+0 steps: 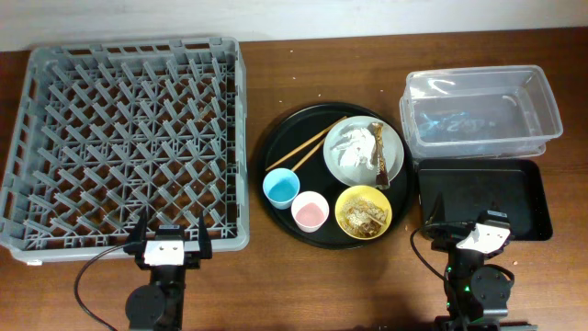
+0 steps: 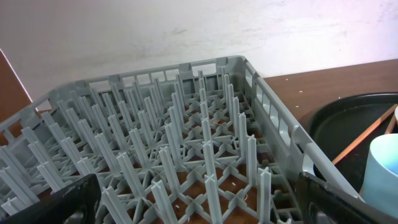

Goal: Sort waste into correct bins and load items into the dishwasher rack

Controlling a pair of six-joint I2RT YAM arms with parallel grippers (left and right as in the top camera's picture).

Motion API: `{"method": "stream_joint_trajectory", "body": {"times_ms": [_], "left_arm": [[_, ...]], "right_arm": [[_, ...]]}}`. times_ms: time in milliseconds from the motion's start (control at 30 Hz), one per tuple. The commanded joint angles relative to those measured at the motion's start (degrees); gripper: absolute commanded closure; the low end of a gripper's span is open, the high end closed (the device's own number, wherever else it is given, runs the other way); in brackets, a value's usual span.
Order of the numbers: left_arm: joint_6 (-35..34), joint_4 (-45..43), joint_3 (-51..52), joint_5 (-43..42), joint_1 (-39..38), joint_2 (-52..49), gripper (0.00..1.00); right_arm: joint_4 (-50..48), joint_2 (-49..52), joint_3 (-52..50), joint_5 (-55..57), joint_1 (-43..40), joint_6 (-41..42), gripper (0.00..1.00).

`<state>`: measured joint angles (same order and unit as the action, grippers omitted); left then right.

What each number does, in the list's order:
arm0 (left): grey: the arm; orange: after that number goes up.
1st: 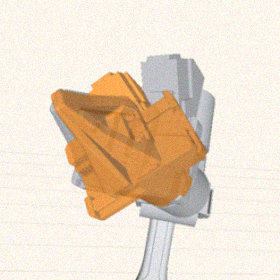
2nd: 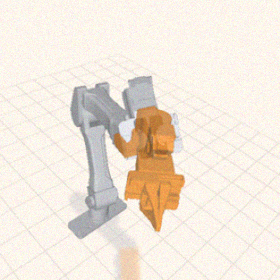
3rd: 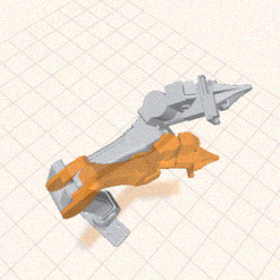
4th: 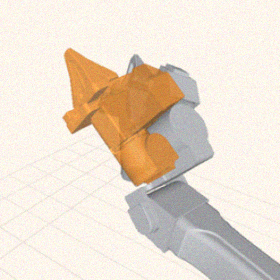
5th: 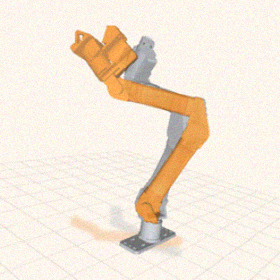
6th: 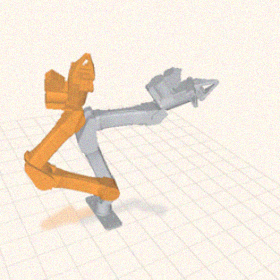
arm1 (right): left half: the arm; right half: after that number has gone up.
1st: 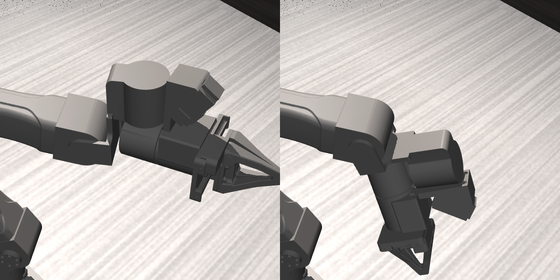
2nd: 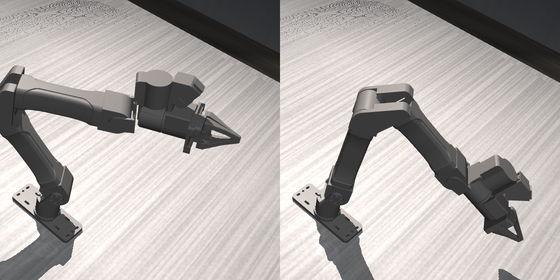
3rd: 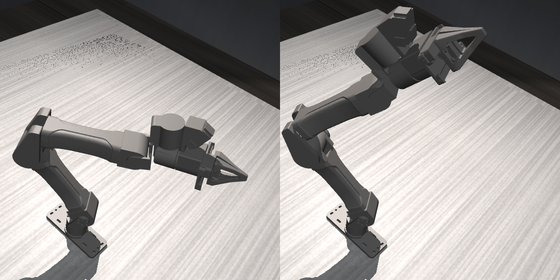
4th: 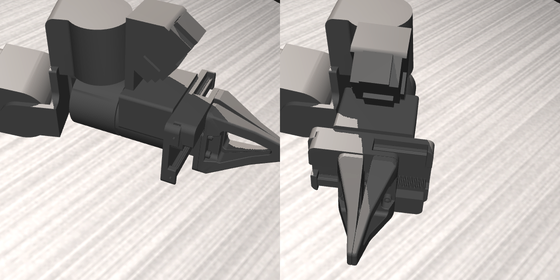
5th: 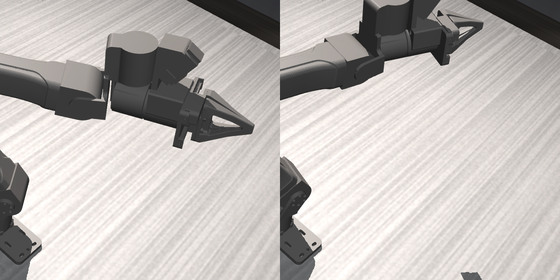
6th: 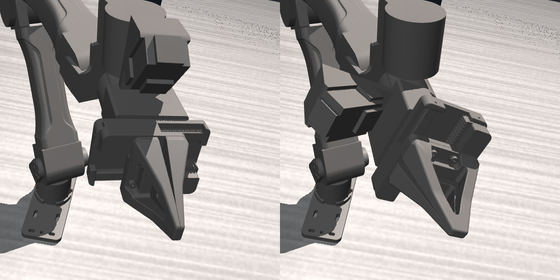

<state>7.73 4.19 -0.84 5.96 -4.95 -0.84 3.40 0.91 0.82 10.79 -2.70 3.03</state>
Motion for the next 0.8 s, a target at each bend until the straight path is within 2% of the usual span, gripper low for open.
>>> {"method": "stream_joint_trajectory", "body": {"times_ms": [0, 333, 567, 700, 767], "left_arm": [[0.57, -0.11, 0.35, -0.2, 0.37, 0.55, 0.01], [0.57, -0.11, 0.35, -0.2, 0.35, 0.55, 0.01], [0.55, -0.72, 0.31, -1.57, 0.35, 0.55, 0.01], [0.57, -7.87, 0.31, -9.31, 0.35, 0.55, 0.01], [0.57, -11.08, 0.31, -9.44, 0.35, 0.55, 0.01]], "right_arm": [[0.2, -0.44, -0.5, -0.09, -0.33, 0.42, 0.02], [0.17, -0.44, -0.5, -1.38, -0.33, 0.44, 0.02], [0.66, -0.44, -0.5, -7.61, -0.33, 0.44, 0.02], [0.66, -0.44, -0.5, -10.36, -0.33, 0.44, 0.02], [-0.63, -0.44, -0.5, -15.21, -0.33, 0.46, 0.02]]}}
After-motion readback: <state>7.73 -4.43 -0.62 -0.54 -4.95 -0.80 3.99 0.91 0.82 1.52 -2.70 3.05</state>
